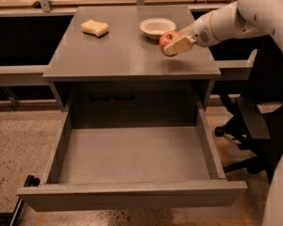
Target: Pick apple from top drawer and place on counter
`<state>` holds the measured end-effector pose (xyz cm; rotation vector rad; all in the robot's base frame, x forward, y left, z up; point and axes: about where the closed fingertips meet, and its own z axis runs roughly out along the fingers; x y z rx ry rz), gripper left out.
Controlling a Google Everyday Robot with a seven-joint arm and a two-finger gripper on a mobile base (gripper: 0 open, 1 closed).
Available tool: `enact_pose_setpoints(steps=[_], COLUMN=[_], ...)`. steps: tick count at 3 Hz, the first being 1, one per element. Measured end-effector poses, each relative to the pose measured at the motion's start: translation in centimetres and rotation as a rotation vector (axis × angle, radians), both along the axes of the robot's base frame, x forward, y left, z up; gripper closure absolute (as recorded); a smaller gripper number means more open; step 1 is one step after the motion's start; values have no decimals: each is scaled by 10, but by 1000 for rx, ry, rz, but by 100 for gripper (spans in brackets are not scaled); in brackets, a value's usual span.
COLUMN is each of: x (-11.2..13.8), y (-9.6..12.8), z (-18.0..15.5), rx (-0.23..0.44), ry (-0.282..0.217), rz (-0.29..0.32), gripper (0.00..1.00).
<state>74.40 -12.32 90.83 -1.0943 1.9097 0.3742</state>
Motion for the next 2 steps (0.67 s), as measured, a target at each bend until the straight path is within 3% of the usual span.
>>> enact_pose_setpoints(steps=[1, 2], x=[15, 24], y=[-12, -20], z=[-12, -28], rx=[0, 6], ry=[26, 62], rz=[-34, -60], gripper=[15, 0])
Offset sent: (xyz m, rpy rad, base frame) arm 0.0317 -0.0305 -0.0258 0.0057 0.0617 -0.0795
